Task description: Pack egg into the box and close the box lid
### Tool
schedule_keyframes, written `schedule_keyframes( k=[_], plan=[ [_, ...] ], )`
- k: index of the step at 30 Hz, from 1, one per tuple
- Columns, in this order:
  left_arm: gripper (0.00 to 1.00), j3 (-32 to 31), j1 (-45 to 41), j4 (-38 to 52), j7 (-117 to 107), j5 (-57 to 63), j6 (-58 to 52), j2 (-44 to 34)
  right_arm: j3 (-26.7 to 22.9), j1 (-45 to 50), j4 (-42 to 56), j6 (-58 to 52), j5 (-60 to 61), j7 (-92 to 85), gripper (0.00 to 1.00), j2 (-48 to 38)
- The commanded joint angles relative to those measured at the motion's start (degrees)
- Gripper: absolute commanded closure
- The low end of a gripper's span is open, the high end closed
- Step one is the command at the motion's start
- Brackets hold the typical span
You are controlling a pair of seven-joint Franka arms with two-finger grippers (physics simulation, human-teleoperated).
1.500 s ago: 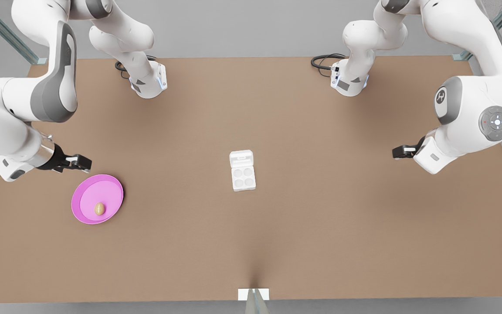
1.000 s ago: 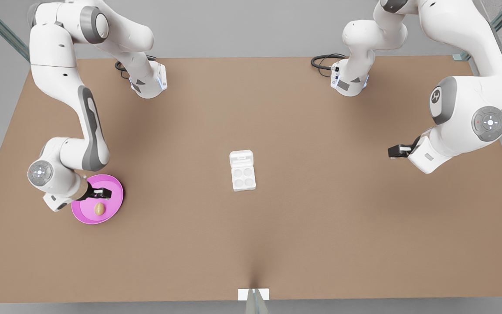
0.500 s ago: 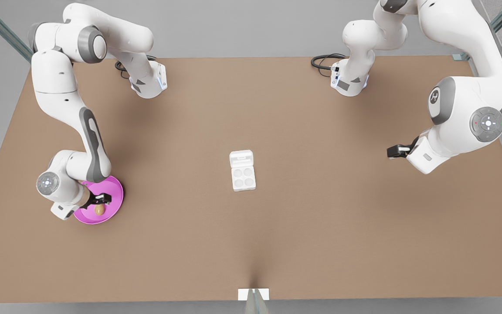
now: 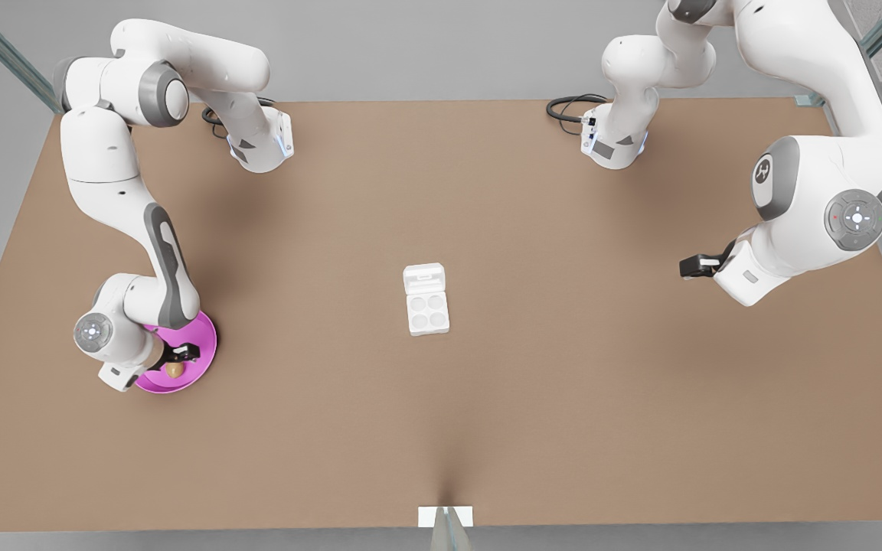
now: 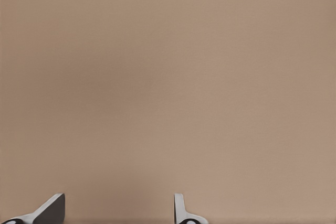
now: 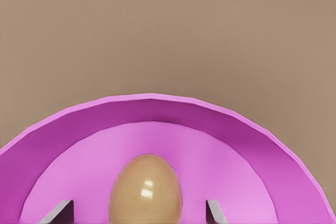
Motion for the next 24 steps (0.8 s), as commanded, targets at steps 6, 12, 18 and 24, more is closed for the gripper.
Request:
schedule_keyframes(
  k=[6, 12, 18, 24],
  plan=[
    [0.0, -0.08, 0.02, 0.0, 0.0, 0.01, 0.0, 0.0, -0.01, -0.18, -0.09, 0.0, 0.0, 0.0, 0.37, 0.0],
    [0.0, -0.08, 0.02, 0.0, 0.0, 0.01, 0.0, 0.08, -0.01, -0.18, -0.7, 0.0, 0.0, 0.0, 0.37, 0.0],
    [0.0, 0.01, 0.02, 0.0, -0.09, 0.01, 0.0, 0.08, -0.01, -0.18, 0.0, 0.0, 0.0, 0.0, 0.37, 0.0],
    [0.0, 0.01, 0.02, 0.0, -0.18, 0.01, 0.0, 0.08, -0.01, -0.18, 0.79, -0.09, 0.0, 0.0, 0.39, 0.17]
  ],
)
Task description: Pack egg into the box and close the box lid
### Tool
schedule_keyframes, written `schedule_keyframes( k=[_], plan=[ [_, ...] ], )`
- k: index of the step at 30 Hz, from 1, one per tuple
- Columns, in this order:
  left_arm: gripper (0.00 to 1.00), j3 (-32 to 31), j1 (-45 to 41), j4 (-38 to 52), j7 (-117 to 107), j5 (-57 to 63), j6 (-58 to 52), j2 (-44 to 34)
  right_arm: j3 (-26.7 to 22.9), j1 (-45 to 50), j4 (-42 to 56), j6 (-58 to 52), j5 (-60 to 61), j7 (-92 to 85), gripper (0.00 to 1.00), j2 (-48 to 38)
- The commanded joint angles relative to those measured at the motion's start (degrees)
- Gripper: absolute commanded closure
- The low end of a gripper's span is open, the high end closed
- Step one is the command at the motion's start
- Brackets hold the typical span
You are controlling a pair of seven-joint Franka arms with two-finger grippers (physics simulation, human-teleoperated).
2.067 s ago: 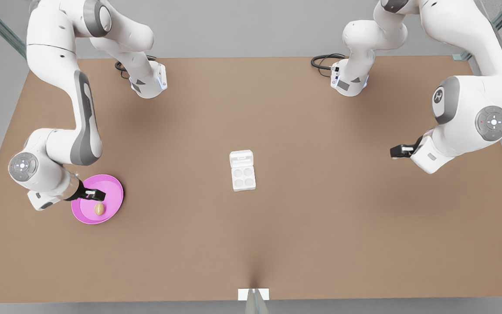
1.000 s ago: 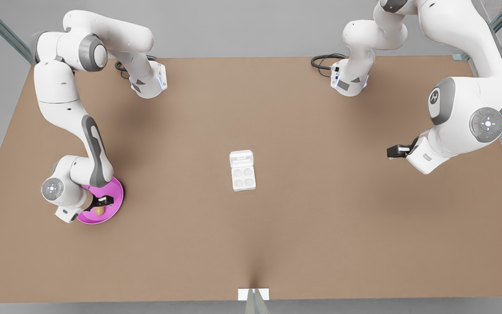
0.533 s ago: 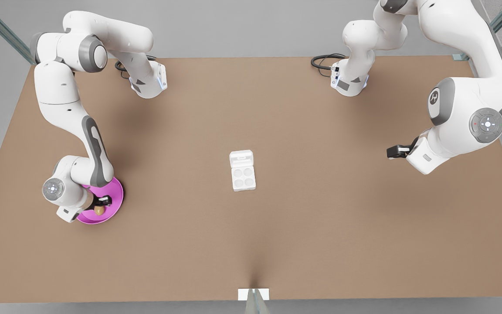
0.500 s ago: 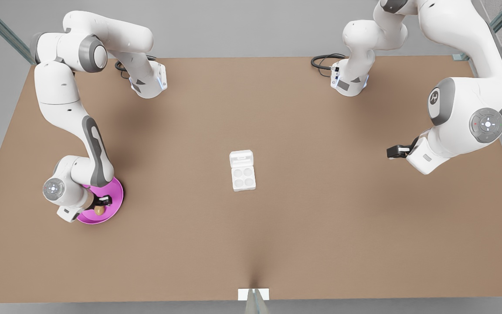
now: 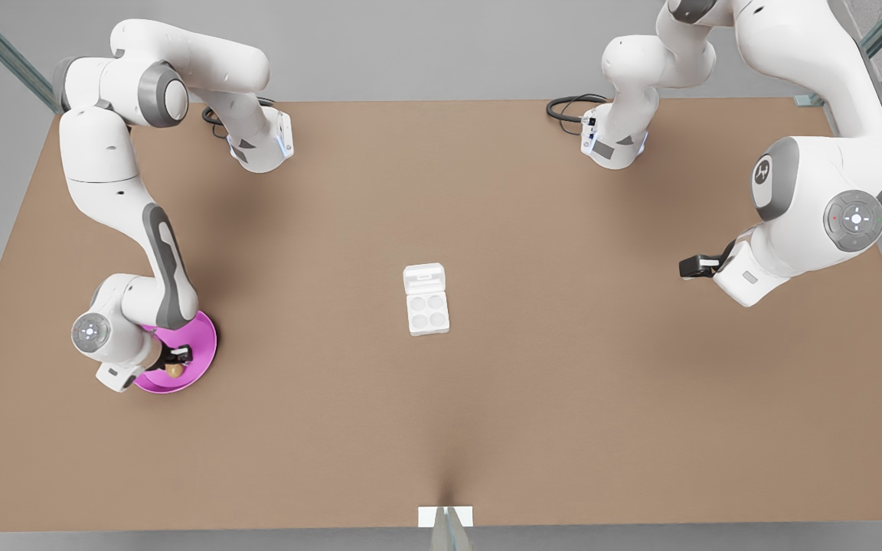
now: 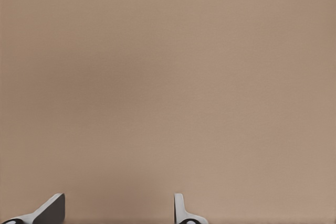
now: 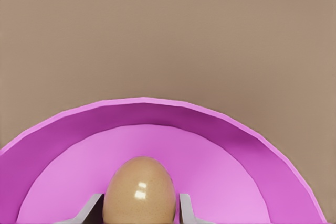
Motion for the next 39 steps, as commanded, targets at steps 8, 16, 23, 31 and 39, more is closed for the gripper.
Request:
schedule_keyframes(
  k=[8, 16, 23, 31, 39],
  plan=[
    [0.0, 0.01, 0.04, 0.0, -0.09, 0.01, 0.0, 0.0, -0.06, -0.08, 0.28, 0.0, 0.09, 0.0, 0.42, 0.23],
    [0.0, 0.01, -0.05, 0.0, -0.09, 0.01, 0.0, 0.08, -0.06, -0.08, 0.64, 0.0, 0.09, -0.09, 0.45, 0.32],
    [0.0, 0.01, -0.05, 0.0, -0.09, 0.01, 0.0, 0.17, 0.03, -0.08, 1.43, -0.18, 0.09, -0.09, 0.45, 0.5],
    [0.0, -0.07, -0.05, 0.0, -0.09, 0.01, -0.09, 0.17, 0.03, -0.08, 1.43, -0.18, 0.09, -0.18, 0.44, 0.67],
    [0.0, 0.01, -0.05, 0.0, -0.18, 0.01, 0.0, 0.17, 0.03, -0.08, 1.25, -1.06, 0.09, -1.14, 0.43, -0.38]
  ],
)
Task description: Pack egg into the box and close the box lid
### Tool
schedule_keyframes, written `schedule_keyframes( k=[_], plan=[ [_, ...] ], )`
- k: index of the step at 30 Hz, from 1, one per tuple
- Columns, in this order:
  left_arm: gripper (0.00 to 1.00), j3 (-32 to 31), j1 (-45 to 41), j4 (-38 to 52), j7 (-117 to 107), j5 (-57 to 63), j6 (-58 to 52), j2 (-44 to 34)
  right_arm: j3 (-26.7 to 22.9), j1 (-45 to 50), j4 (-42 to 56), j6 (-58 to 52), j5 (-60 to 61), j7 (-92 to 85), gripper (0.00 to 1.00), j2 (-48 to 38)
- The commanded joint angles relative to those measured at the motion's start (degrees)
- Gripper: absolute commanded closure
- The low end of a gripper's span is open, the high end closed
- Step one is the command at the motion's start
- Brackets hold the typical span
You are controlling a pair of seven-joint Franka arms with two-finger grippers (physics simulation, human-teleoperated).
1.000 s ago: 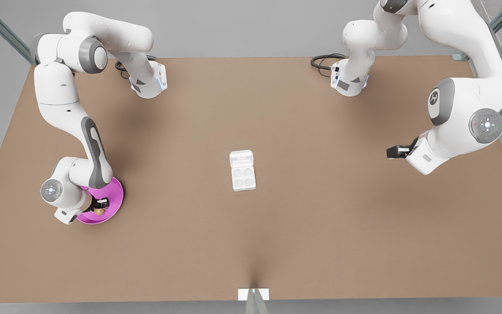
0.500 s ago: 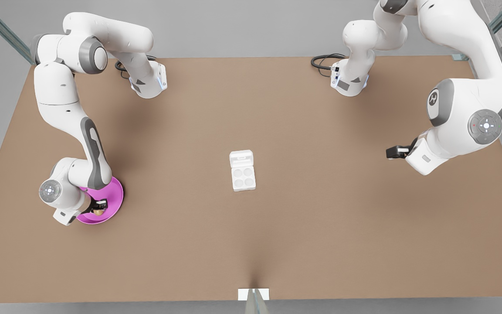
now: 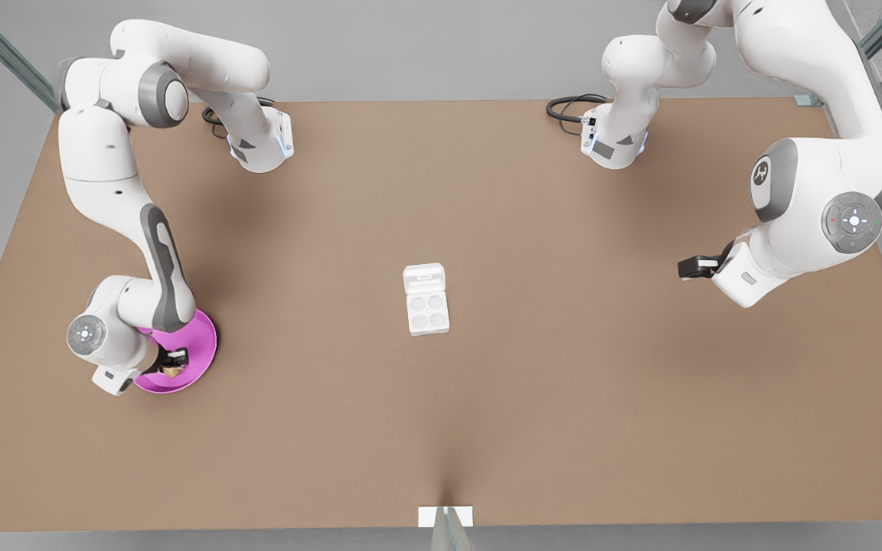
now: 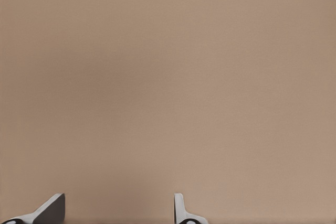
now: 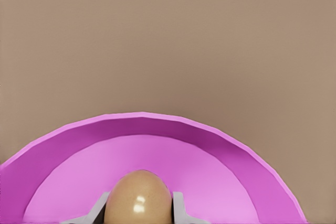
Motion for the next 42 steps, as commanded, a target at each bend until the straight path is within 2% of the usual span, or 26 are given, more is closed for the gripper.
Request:
schedule_keyframes(
  k=[1, 4, 5, 7, 13, 18, 21, 26, 30, 31, 38, 39, 40, 41, 42],
  plan=[
    [0.0, 0.05, -0.03, 0.0, 0.0, 0.01, 0.0, 0.0, 0.0, 0.05, -0.05, -0.39, -0.25, 0.21, 0.43, -0.35],
    [0.0, 0.05, -0.03, 0.0, 0.0, 0.01, 0.0, 0.0, 1.76, 1.1, 1.7, -4.34, 0.98, 0.83, 0.43, -2.46],
    [0.0, 0.05, -0.12, 0.0, -0.09, 0.01, 0.0, 0.0, 3.51, 1.89, 4.51, -6.71, 1.59, 3.28, 0.43, -2.2],
    [0.0, 0.05, -0.38, 0.0, -0.18, 0.01, 0.0, 0.0, 3.52, 6.46, 6.98, -6.72, 1.68, 11.63, 0.43, -1.76],
    [0.0, 0.05, -0.38, 0.0, -0.18, 0.01, 0.08, 0.08, 3.61, 28.35, 8.3, -6.45, 12.31, 32.55, 0.43, -0.88],
    [0.0, 0.05, -0.47, 0.0, -0.26, 0.01, 0.08, 0.08, 3.78, 39.16, 9.62, -5.84, 15.57, 39.06, 0.43, 1.06],
    [0.0, 0.05, -0.47, 0.0, -0.26, 0.01, 0.08, 0.17, 4.48, 41.27, 9.71, -5.75, 17.05, 40.38, 0.43, 1.41],
    [0.0, 0.05, -0.47, 0.0, -0.26, 0.01, 0.17, 0.26, 4.48, 43.38, 16.03, -5.66, 19.17, 40.38, 0.43, 6.42],
    [0.0, 0.05, -0.47, 0.0, -0.26, 0.01, 0.17, 0.26, 4.48, 43.64, 15.86, -6.01, 19.35, 40.38, 0.41, 6.51],
    [0.0, 0.05, -0.47, 0.0, -0.26, 0.01, 0.17, 0.26, 4.48, 43.64, 15.95, -6.19, 19.35, 40.2, 0.0, 6.42],
    [0.0, -0.04, -0.56, 0.09, -0.26, 0.01, 0.08, 0.26, 4.4, 42.94, 16.03, -9.17, 20.14, 39.85, 0.0, 4.23],
    [0.09, -0.12, -2.58, 0.09, -0.97, 0.01, -0.7, 0.35, 3.96, 39.87, 15.95, -13.3, 20.14, 39.41, 0.0, 1.15],
    [0.58, -0.12, -5.22, 0.09, -1.41, 0.01, -1.67, 1.14, 3.87, 33.46, 16.03, -16.73, 19.17, 38.45, 0.0, -1.49],
    [0.79, -0.12, -8.38, 0.09, -1.67, 0.01, -1.67, 2.46, 3.69, 26.69, 16.03, -18.93, 16.8, 34.58, 0.0, -4.12],
    [0.79, -0.12, -11.1, 0.0, -1.58, -0.08, -1.76, 3.86, 3.69, 22.2, 16.03, -20.86, 9.34, 34.14, 0.0, -6.5]
  ],
)
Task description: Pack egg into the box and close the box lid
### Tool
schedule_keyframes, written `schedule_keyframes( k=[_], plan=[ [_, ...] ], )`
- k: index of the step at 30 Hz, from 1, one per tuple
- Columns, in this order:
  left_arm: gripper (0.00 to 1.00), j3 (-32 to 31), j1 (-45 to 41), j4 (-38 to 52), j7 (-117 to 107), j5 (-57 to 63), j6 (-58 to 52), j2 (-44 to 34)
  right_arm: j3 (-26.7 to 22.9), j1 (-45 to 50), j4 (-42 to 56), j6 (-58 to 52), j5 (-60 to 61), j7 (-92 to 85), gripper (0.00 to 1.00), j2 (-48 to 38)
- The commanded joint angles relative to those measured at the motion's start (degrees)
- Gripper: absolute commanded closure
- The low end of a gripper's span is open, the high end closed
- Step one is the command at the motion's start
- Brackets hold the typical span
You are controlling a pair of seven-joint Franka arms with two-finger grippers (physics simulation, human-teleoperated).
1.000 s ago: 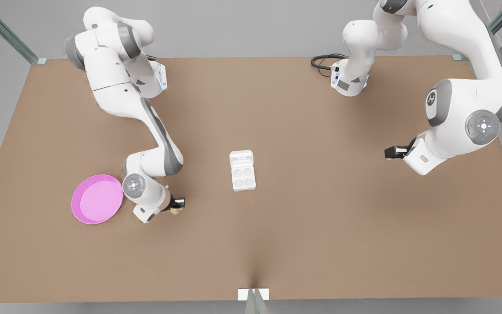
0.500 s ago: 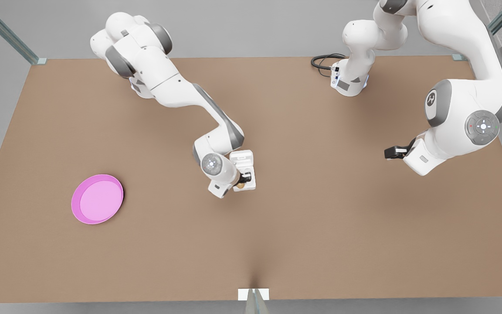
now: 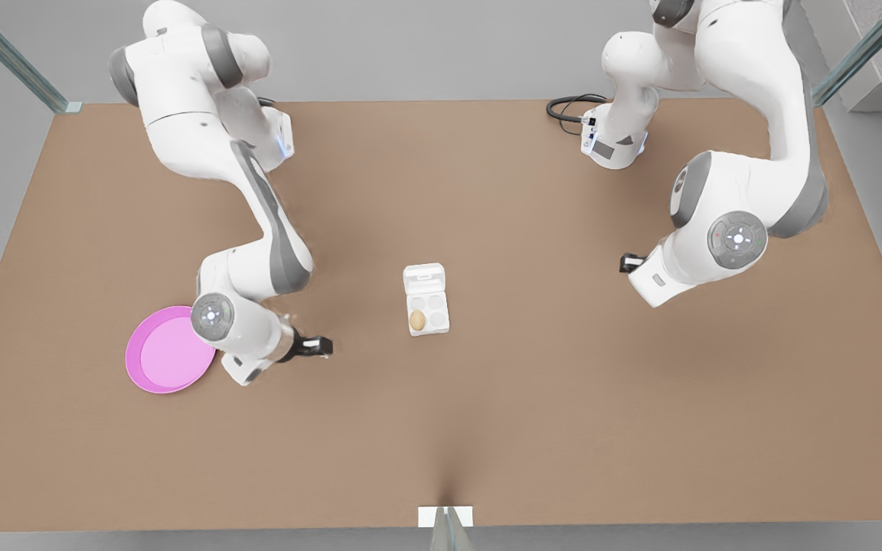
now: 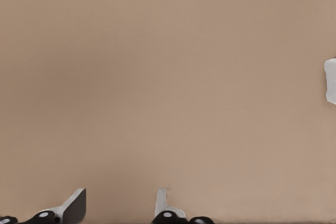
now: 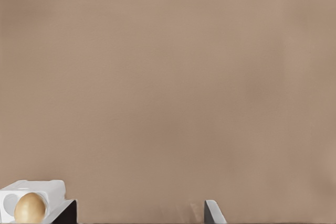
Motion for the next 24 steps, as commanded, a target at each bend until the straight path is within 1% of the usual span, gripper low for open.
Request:
schedule_keyframes(
  k=[1, 2, 3, 4, 5, 6, 7, 8, 11, 13, 16, 20, 24],
  plan=[
    [0.79, -0.01, -2.31, 0.0, -1.57, -0.11, -0.19, 0.77, 0.0, -2.1, 0.0, -1.78, -0.77, -3.25, 0.0, -1.26],
    [0.79, -0.1, -4.16, -2.8, -3.42, -0.72, 1.21, 0.08, -0.08, -6.49, 0.09, -4.95, -0.86, -9.06, 0.0, -3.64],
    [0.79, -0.18, -6.45, -9.4, -5.96, -0.9, 6.31, -2.47, -0.87, -9.92, 0.09, -6.62, -1.65, -13.28, 0.0, -6.01],
    [0.79, -0.18, -10.14, -14.32, -10.09, -1.16, 11.05, -3.44, -0.96, -11.94, -0.53, -7.15, -5.25, -13.37, 0.0, -9.52],
    [0.79, -0.27, -13.48, -19.68, -13.44, -3.35, 17.02, -4.84, -1.14, -12.91, 0.0, -11.18, -5.52, -13.28, 0.0, -11.72],
    [0.79, -0.27, -17.52, -21.45, -18.62, -5.9, 21.07, -4.59, -2.63, -13.18, -0.18, -12.15, -5.52, -13.37, 0.0, -13.31],
    [0.79, -0.18, -21.74, -21.36, -22.93, -8.54, 25.11, -2.83, -3.16, -13.35, 0.0, -13.21, -5.6, -13.63, 0.0, -13.4],
    [0.79, -0.18, -24.99, -21.1, -25.83, -10.21, 28.28, -0.63, -3.16, -15.46, 0.61, -14.44, -5.43, -12.93, 0.0, -12.69],
    [0.79, -0.27, -31.06, -13.63, -33.39, -13.99, 30.48, 6.58, -3.16, -16.69, 0.88, -14.88, -4.55, -13.02, 0.0, -11.99],
    [0.79, -0.27, -32.11, -12.57, -35.23, -16.36, 34.17, 9.04, -3.16, -16.69, 0.88, -14.88, -4.81, -12.84, 0.0, -11.81],
    [0.79, -0.27, -33.35, -12.48, -37.61, -16.54, 40.85, 11.59, -3.16, -16.6, 1.49, -14.7, -5.08, -13.02, 0.0, -10.58],
    [0.79, -0.27, -34.49, -7.91, -40.16, -17.6, 42.17, 15.72, -3.07, -16.69, 1.84, -14.0, -4.46, -12.84, 0.0, -10.23],
    [0.79, -0.27, -35.45, -8.0, -40.69, -17.6, 42.78, 16.33, -3.07, -16.69, 1.84, -14.0, -4.46, -12.84, 0.0, -10.14]
  ],
)
